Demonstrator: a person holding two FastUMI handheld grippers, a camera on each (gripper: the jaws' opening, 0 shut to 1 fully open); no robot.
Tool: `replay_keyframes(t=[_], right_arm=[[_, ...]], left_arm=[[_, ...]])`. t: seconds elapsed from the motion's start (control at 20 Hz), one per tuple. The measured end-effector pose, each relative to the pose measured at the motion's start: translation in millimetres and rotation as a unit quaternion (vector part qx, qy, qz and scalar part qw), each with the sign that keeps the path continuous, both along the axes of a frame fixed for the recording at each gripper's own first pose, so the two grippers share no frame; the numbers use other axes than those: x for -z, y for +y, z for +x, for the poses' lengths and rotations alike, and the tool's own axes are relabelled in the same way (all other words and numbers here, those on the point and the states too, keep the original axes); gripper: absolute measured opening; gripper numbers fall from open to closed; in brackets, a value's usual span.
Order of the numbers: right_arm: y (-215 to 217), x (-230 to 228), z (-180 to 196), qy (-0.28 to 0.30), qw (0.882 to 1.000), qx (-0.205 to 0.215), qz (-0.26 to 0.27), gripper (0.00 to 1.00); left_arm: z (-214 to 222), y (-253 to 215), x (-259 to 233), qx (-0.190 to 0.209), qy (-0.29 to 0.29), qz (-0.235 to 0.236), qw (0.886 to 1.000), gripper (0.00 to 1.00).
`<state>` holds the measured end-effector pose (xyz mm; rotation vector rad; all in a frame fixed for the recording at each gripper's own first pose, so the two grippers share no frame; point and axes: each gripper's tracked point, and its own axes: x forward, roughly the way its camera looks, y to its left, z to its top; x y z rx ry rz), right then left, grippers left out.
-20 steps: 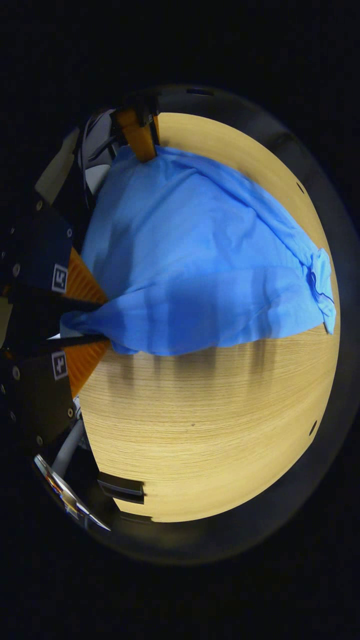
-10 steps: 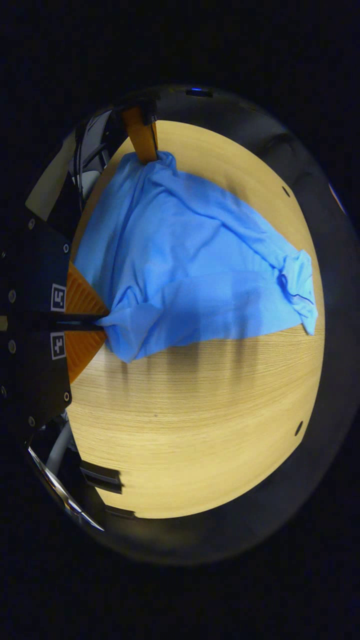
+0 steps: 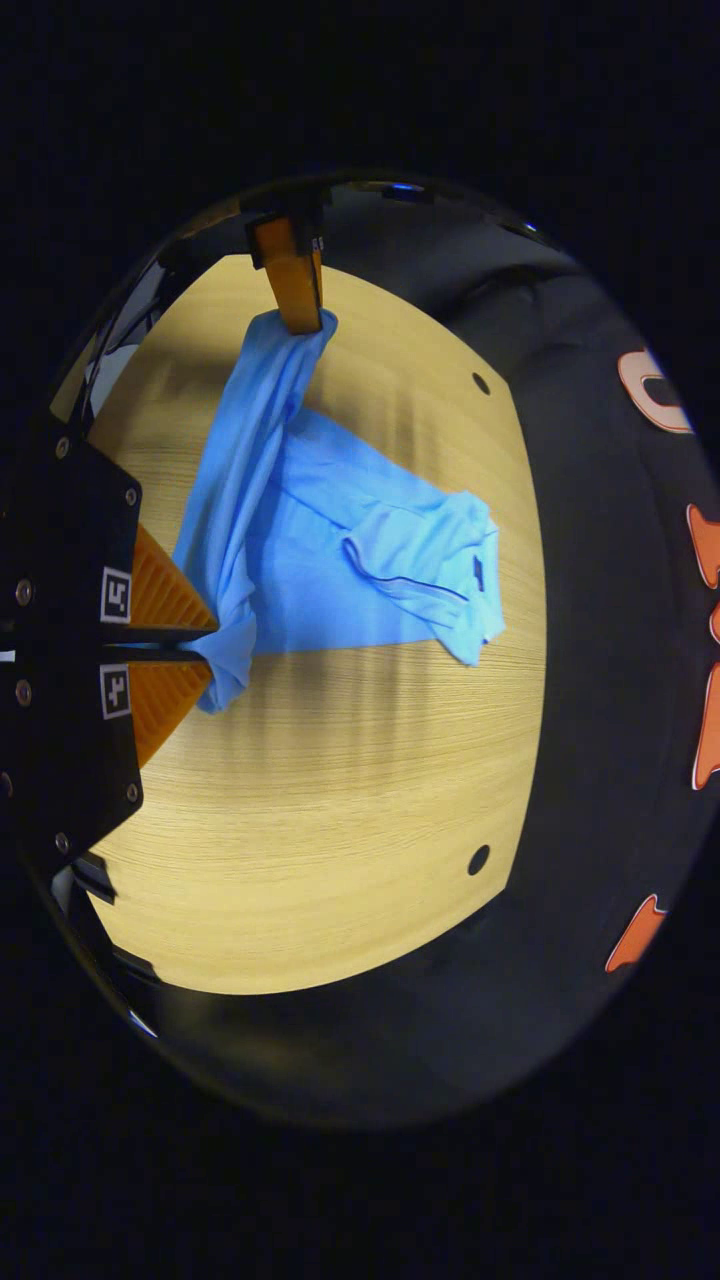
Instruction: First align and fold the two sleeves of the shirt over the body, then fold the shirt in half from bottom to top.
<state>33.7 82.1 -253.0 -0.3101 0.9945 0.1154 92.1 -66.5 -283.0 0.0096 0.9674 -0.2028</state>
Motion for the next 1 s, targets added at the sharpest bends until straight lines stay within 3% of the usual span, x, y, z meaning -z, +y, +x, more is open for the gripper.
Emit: replay_keyframes(t=[0.6,0.8,1.0], right_arm=[[21,-35,137,-0.07,0.998,-0.006,-0.007,0.0],[26,-33,177,-0.081,0.996,-0.018,-0.019,0.0],[38,-27,205,-0.076,0.997,-0.01,0.025,0.0]], left_arm=[[148,-23,-35,0.007,-0.048,-0.002,0.999,0.04],[194,-20,-30,0.011,-0.064,0.024,0.998,0.04],[227,-16,-23,0.017,-0.075,0.046,0.996,0.04]])
